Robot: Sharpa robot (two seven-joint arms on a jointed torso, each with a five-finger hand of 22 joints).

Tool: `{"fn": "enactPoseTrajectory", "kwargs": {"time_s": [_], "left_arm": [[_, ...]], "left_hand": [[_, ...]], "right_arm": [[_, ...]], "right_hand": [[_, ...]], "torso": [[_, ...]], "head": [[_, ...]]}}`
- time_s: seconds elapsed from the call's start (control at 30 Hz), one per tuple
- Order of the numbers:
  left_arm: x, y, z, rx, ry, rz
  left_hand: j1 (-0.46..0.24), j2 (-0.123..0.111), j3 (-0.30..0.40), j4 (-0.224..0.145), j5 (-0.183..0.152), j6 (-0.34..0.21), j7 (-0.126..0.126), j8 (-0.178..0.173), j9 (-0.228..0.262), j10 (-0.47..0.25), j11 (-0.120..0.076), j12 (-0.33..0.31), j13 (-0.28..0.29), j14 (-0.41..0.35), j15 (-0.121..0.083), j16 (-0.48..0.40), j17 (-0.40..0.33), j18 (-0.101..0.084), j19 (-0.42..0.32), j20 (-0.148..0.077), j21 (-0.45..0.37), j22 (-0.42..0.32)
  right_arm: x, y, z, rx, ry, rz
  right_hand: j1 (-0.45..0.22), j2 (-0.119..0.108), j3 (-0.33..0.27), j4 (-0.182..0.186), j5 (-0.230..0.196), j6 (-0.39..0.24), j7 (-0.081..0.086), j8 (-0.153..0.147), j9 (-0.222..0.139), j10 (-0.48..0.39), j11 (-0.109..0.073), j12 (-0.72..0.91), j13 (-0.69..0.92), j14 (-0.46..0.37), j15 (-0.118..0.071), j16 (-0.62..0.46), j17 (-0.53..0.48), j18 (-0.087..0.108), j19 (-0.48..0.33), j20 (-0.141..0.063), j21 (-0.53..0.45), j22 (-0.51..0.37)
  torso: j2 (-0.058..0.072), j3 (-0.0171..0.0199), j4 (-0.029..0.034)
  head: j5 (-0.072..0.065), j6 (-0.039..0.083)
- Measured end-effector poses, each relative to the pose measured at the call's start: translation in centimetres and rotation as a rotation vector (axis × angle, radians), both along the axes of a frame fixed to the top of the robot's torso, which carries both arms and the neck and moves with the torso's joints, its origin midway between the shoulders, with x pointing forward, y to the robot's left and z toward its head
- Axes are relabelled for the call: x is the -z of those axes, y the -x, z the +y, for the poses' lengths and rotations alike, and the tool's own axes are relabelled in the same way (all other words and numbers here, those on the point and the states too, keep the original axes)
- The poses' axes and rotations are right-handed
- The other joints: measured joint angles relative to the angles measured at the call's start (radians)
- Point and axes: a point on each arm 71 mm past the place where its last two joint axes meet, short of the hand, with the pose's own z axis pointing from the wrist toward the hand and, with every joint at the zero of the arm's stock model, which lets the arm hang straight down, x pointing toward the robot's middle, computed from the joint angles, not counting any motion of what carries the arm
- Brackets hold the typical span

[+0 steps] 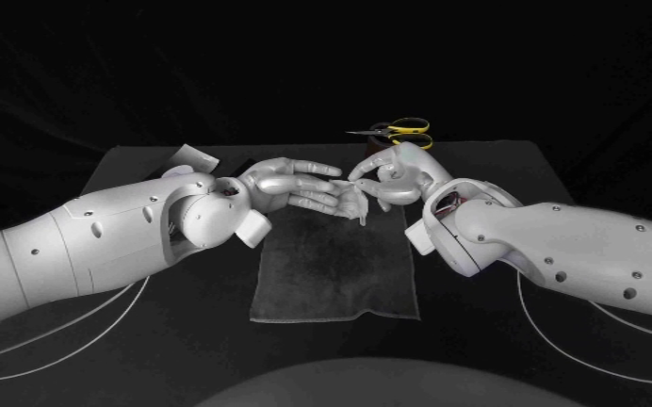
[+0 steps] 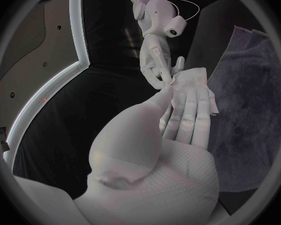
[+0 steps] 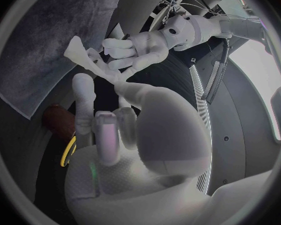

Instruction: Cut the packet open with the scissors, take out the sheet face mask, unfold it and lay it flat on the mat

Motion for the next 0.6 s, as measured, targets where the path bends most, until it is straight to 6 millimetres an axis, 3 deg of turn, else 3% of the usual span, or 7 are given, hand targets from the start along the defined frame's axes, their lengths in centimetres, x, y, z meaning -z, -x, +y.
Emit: {"fn": "enactPoseTrajectory", "kwargs": {"time_s": [0.13, 0.2, 0.33, 0.43, 0.53, 0.6], "left_arm": [[-0.1, -0.2, 0.9, -0.027, -0.012, -0.038], [-0.2, -0.3, 1.3, -0.038, -0.016, -0.054], [-0.4, -0.2, 2.3, -0.052, -0.026, -0.083], [-0.5, 0.1, 3.0, -0.058, -0.036, -0.105], [-0.6, 0.7, 3.7, -0.056, -0.053, -0.130], [-0.6, 1.1, 4.0, -0.044, -0.067, -0.147]], "left_hand": [[-0.052, -0.029, 0.053, -0.032, 0.000, 0.016, 0.006, 0.013, 0.000, -0.004, -0.004, 0.000, 0.001, 0.035, -0.011, 0.040, 0.016, 0.000, 0.019, -0.016, 0.049, 0.028], [-0.066, -0.043, 0.060, -0.039, 0.000, 0.028, 0.010, 0.022, 0.002, -0.001, -0.008, 0.000, 0.002, 0.056, -0.019, 0.066, 0.027, -0.001, 0.031, -0.023, 0.072, 0.042], [-0.097, -0.063, 0.061, -0.041, 0.000, 0.044, 0.026, 0.034, 0.005, 0.016, -0.024, 0.017, 0.004, 0.088, -0.040, 0.131, 0.062, -0.001, 0.054, -0.039, 0.130, 0.076], [-0.109, -0.076, 0.054, -0.048, 0.000, 0.102, 0.067, 0.062, 0.013, 0.074, -0.049, 0.053, 0.012, 0.131, -0.062, 0.198, 0.098, -0.002, 0.086, -0.057, 0.190, 0.113], [-0.133, -0.077, 0.056, -0.049, 0.000, 0.220, 0.087, 0.103, 0.022, 0.160, -0.078, 0.103, 0.021, 0.169, -0.091, 0.287, 0.153, -0.002, 0.108, -0.084, 0.282, 0.173], [-0.150, -0.081, 0.064, -0.050, 0.000, 0.274, 0.085, 0.109, 0.021, 0.206, -0.096, 0.126, 0.026, 0.194, -0.110, 0.347, 0.193, -0.002, 0.114, -0.104, 0.350, 0.218]], "right_arm": [[0.1, -0.2, -0.3, 0.011, -0.007, 0.011], [0.2, -0.4, -0.4, 0.018, -0.010, 0.016], [0.3, -0.6, -0.6, 0.029, -0.014, 0.023], [0.3, -0.8, -0.8, 0.036, -0.016, 0.027], [0.4, -0.9, -1.0, 0.043, -0.019, 0.030], [0.4, -1.0, -1.1, 0.048, -0.020, 0.033]], "right_hand": [[0.000, 0.000, 0.002, -0.002, 0.000, 0.000, 0.000, 0.000, 0.000, 0.000, 0.000, 0.000, 0.000, 0.000, 0.000, 0.000, 0.000, -0.003, 0.000, 0.000, 0.000, -0.001], [0.000, 0.000, 0.003, -0.003, 0.000, 0.000, 0.000, 0.000, 0.000, 0.000, 0.000, 0.000, 0.000, 0.000, 0.000, 0.000, 0.000, 0.009, 0.000, 0.000, 0.000, -0.001], [0.000, 0.000, 0.003, -0.003, 0.000, 0.000, 0.000, 0.000, 0.000, 0.000, 0.000, 0.000, 0.001, -0.002, 0.002, 0.000, 0.000, 0.010, 0.000, 0.000, 0.000, -0.001], [0.000, 0.000, 0.003, -0.003, 0.000, 0.000, 0.000, 0.000, 0.000, 0.000, 0.000, 0.000, 0.001, -0.002, 0.002, -0.001, 0.001, 0.010, 0.000, 0.000, 0.000, 0.000], [0.000, 0.000, 0.003, -0.003, 0.000, 0.000, 0.000, 0.000, 0.000, 0.000, 0.000, -0.001, 0.001, -0.002, 0.002, -0.002, 0.001, 0.010, 0.000, 0.000, 0.000, 0.000], [0.000, 0.000, 0.003, -0.003, 0.000, 0.000, 0.000, 0.000, 0.000, 0.000, 0.000, -0.001, 0.001, -0.002, 0.002, -0.002, 0.001, 0.010, 0.000, 0.000, 0.000, 0.000]], "torso": [[0.000, 0.0000, -0.0003], [0.000, -0.0001, -0.0004], [0.000, -0.0002, -0.0004], [0.001, -0.0001, -0.0002], [0.001, -0.0006, -0.0002], [0.001, -0.0008, 0.0002]], "head": [[-0.003, 0.002], [-0.004, 0.003], [-0.007, 0.003], [-0.009, 0.002], [-0.011, 0.001], [-0.013, 0.001]]}}
